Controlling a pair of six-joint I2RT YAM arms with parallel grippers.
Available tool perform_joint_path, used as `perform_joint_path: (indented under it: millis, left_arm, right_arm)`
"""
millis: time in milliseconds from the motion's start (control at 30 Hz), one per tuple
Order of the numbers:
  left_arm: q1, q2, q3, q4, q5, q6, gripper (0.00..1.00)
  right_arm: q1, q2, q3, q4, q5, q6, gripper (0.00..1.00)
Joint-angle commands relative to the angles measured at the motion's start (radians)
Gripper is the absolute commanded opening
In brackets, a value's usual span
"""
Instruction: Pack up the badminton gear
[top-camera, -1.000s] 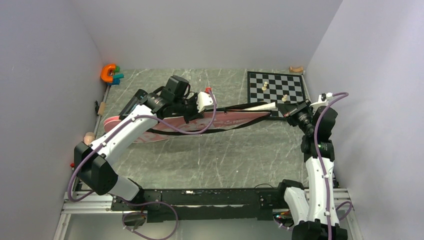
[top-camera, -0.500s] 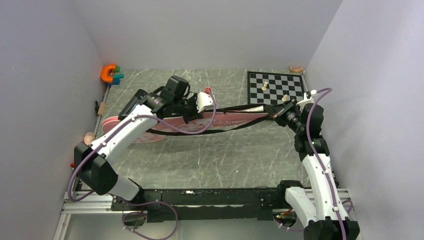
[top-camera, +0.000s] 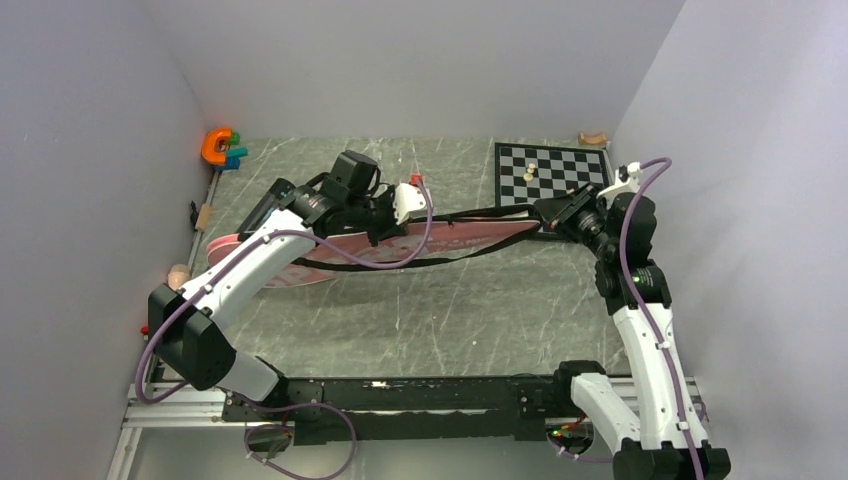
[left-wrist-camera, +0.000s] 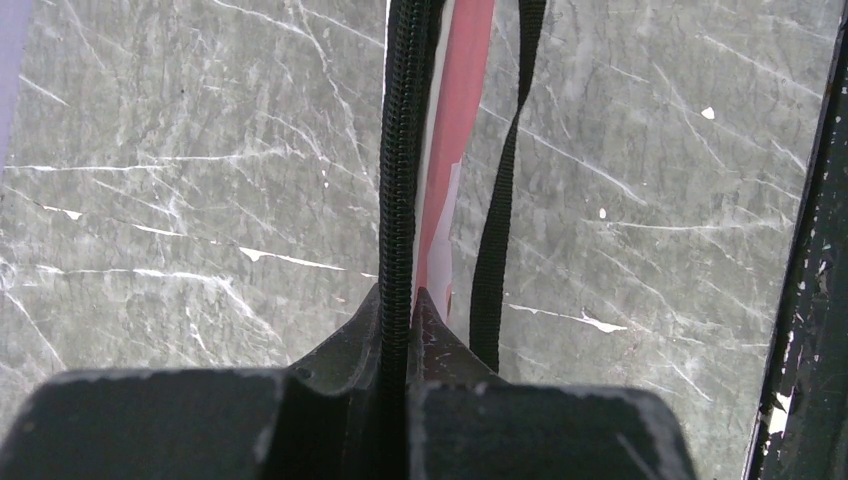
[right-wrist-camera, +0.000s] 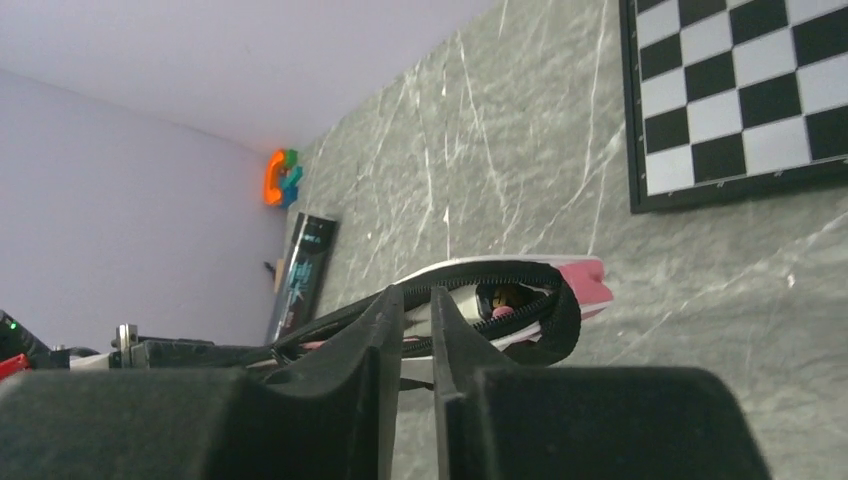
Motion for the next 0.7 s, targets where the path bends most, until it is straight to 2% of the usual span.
perform_joint_path:
  millis: [0, 200, 400, 533, 667]
  left_arm:
    - [-0.002, -0.065, 0.014, 0.079, 0.024, 0.008, 0.0]
    - [-0.002, -0.067, 0.014, 0.071, 0.026, 0.012, 0.0]
    - [-0.002, -0.065, 0.014, 0.068, 0.022, 0.017, 0.0]
    - [-0.002, -0.06, 0.013, 0.073, 0.021, 0.011, 0.0]
    - [-0.003, -0.05, 0.02, 0.07, 0.029, 0.009, 0.0]
  right_arm:
    - [0.006, -0.007, 0.074, -0.059, 0.061, -0.078, 0.26]
    - [0.009, 0.069, 0.091, 0.022, 0.054, -0.077, 0.29]
    - [0.115, 0.171, 0.123, 0.035, 0.117, -0.104, 0.06]
    - [0.21, 0.163, 0.085, 0.037, 0.164, -0.078, 0.02]
    - [0.242, 0.136, 0.059, 0.019, 0.199, -0.064, 0.02]
